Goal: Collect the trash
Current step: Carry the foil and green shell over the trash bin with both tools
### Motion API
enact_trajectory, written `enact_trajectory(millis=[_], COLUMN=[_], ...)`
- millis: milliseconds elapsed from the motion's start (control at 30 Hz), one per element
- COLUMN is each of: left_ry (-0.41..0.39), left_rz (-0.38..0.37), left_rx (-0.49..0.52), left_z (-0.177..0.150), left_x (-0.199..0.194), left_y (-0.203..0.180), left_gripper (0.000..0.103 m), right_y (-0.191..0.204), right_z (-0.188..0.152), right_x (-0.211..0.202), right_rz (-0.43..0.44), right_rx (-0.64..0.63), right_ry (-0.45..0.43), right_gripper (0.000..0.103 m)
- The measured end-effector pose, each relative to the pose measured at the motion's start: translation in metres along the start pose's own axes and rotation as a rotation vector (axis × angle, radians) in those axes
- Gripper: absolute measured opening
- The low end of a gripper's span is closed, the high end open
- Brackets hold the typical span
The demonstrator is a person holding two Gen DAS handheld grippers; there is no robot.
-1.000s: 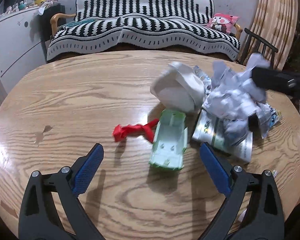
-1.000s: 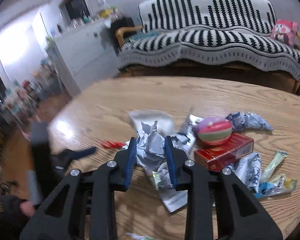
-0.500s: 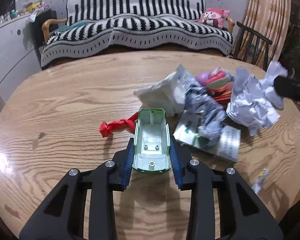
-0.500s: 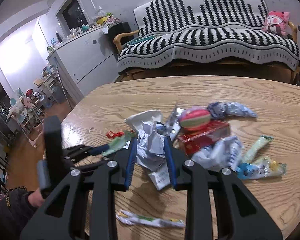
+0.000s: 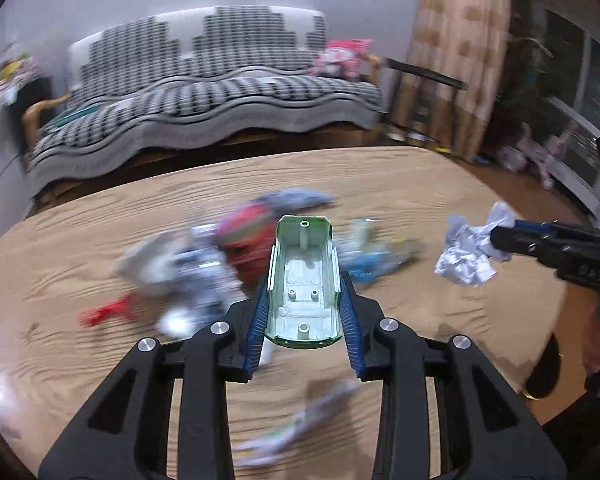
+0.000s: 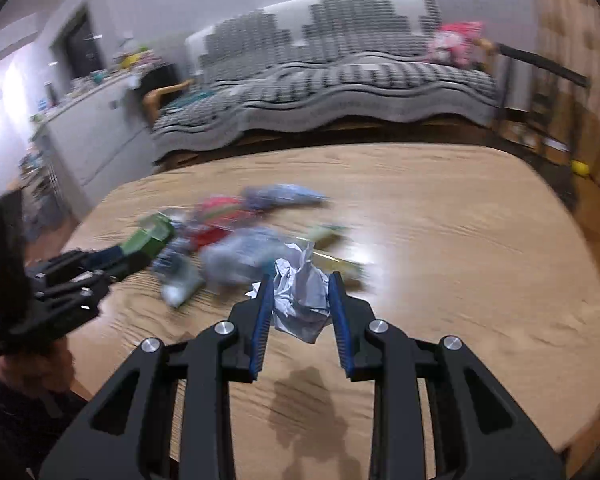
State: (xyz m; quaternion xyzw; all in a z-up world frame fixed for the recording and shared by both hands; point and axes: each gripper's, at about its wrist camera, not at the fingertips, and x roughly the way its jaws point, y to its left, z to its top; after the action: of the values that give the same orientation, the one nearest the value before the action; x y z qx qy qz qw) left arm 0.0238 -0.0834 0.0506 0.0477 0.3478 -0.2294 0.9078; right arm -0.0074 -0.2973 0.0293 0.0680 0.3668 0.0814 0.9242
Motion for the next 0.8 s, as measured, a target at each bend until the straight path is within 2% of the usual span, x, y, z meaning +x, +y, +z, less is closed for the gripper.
enact_trajectory(millis=[233,333,467,633,800], left_ry=[0.022,0.033,0.064,0.143,0.194], left_rz=[-0.222,-0.313,-0.426,-0.521,-0.564], left_rx=[0.172,0.243,0.323,0.422,0.482], left_z=[0.009,0.003,-0.017,-0.044,-0.065], left_x=[0.020,0.028,0.040,0.061,0.081], left_y=[-0.154,-0.216,-0.288,-0.367,-0.414], left_gripper=[0.033,0.033,0.033,0.033,0.033], right_y=[-0.119,-0.174,-0.249,-0.308,-0.356], right_z=[-0.051,-0.082,-0.140,-0.193,-0.240], right_x=[-0.073,-0.111,-0.155,-0.182,-0.175], right_rz=[-0.205,-0.293,-0.405,-0.479,-0.471], right_rx=[0.166,0.252,0.381,0.511,0.639], right_ry=[-0.016,-0.035,-0.027,0.014,0.163], right_gripper=[0.028,0.028,0.028,0.029,0.029])
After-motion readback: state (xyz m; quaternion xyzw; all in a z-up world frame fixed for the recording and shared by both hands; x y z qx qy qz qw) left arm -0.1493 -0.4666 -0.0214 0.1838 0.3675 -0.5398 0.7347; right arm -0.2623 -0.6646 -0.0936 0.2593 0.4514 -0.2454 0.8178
